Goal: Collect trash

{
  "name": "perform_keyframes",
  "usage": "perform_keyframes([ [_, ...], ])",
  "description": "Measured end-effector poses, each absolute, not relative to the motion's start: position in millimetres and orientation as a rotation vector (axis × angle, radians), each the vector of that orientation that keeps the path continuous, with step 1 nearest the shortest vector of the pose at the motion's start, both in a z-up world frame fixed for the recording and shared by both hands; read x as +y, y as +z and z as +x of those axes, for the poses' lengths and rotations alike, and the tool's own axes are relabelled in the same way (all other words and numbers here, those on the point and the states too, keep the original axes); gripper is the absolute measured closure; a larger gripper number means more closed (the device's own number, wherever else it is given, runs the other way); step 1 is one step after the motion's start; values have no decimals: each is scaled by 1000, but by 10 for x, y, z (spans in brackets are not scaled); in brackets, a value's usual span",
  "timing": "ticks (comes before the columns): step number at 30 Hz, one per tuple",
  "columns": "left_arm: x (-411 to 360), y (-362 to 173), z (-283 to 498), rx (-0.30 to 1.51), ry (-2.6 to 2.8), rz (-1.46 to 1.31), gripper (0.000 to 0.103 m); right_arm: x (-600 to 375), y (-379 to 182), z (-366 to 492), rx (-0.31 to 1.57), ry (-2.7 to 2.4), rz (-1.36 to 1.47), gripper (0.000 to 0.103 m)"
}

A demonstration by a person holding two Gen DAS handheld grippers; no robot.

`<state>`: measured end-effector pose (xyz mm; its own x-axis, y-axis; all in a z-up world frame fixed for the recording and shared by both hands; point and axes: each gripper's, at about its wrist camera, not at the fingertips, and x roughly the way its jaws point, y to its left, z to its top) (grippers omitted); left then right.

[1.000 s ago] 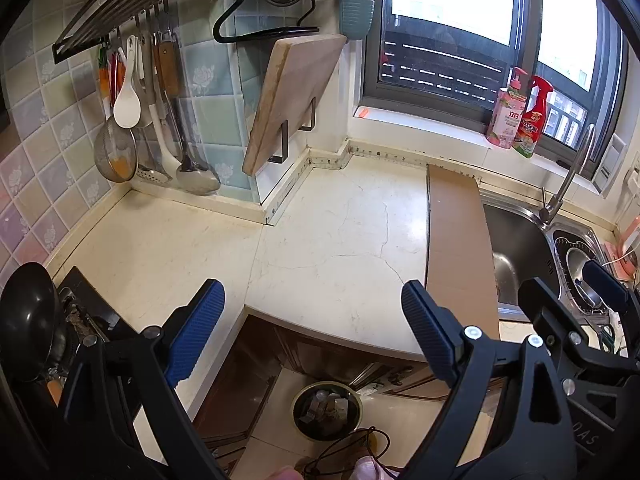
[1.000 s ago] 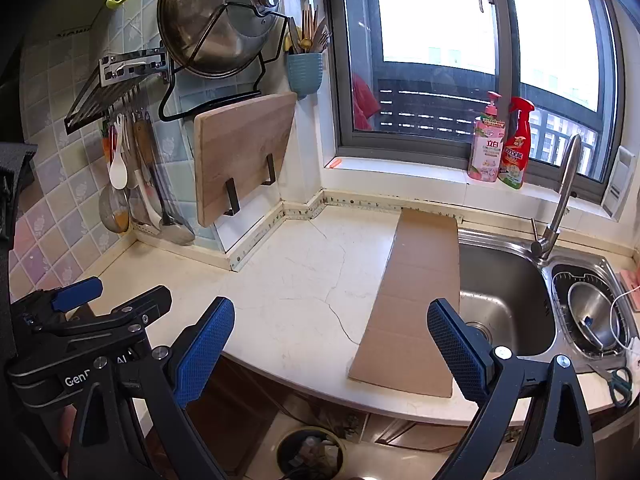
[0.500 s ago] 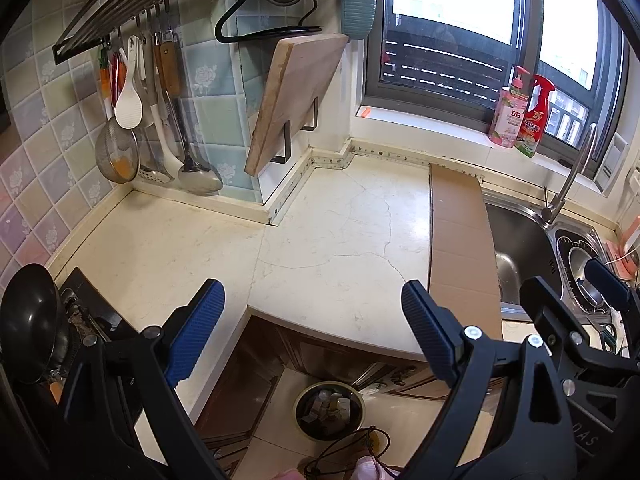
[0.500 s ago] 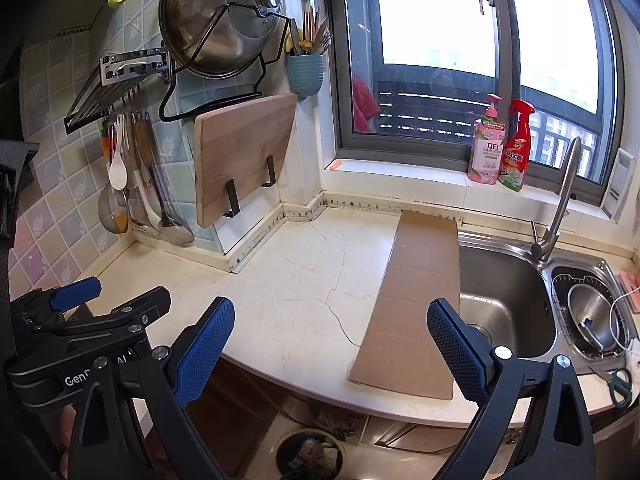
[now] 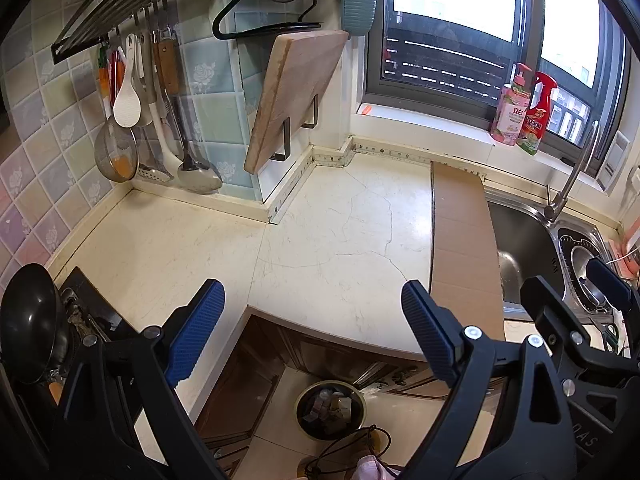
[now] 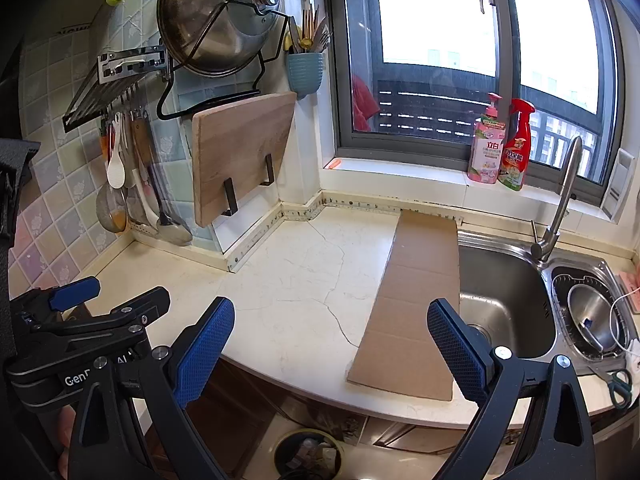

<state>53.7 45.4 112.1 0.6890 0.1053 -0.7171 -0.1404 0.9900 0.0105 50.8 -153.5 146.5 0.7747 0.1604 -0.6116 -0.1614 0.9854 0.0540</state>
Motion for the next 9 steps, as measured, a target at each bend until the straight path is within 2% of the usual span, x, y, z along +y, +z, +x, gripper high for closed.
perform_keyframes([
  [9, 564, 1049, 629, 814, 129, -52, 14, -1579, 1382, 672, 671, 182, -12, 5],
])
